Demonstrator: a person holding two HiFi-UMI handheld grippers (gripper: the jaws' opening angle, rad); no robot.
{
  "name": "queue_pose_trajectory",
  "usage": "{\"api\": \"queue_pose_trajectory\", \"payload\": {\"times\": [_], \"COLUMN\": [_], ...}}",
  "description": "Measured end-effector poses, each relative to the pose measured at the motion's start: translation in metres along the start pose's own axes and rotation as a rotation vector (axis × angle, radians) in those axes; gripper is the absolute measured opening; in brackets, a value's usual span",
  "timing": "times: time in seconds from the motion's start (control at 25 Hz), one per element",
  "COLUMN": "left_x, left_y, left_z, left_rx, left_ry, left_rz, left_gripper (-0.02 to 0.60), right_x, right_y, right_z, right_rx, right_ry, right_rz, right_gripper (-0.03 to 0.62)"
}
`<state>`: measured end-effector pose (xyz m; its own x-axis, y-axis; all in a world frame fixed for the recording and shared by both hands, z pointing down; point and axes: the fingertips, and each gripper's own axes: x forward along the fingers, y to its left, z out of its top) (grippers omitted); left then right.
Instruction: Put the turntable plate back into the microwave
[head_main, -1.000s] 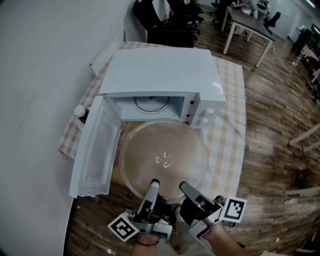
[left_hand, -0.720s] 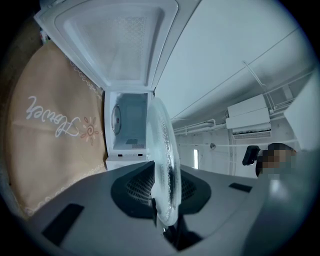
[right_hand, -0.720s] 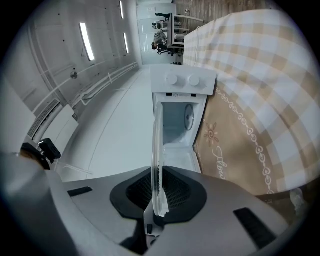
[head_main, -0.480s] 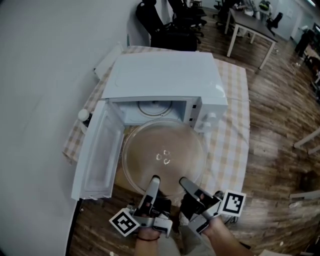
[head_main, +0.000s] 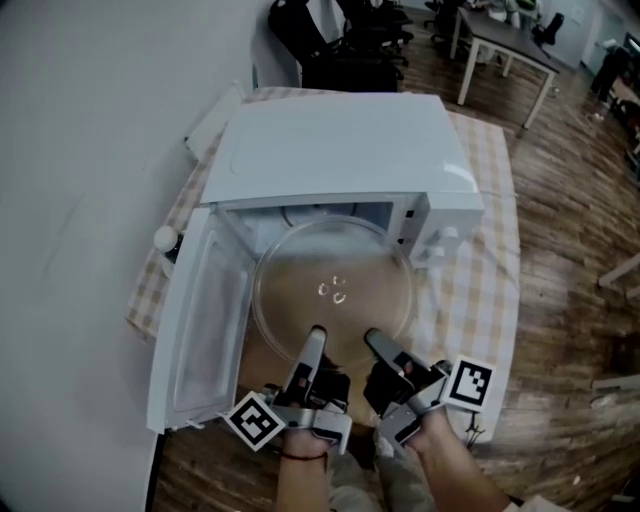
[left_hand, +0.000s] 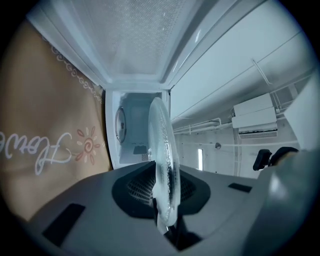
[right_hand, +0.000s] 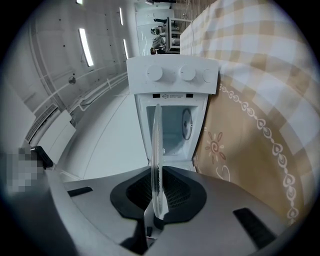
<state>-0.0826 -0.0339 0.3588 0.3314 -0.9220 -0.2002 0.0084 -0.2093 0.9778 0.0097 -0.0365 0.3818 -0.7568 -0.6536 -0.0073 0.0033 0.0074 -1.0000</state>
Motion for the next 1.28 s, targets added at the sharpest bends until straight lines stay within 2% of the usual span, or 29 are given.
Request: {"api": "queue_pose_trajectory", "payload": {"times": [0.52, 1.28], "left_x": [0.033, 0.080], "left_y": [0.037, 0.072], "left_z": [0.033, 0.078], "left_rx": [-0.019, -0.007], "left_ry": [0.016, -0.006], "left_rz": [0.016, 0.033], "left_gripper": [0.031, 0.028], "right_x": [0.045, 0.109], "right_y": [-0.027, -0.049], "right_z": [0.023, 0.058], "right_rx": [-0.002, 0.010], "right_ry": [-0.060, -0.041], "right_rz": [0.013, 0.016], "right_gripper": [0.046, 0.046]}}
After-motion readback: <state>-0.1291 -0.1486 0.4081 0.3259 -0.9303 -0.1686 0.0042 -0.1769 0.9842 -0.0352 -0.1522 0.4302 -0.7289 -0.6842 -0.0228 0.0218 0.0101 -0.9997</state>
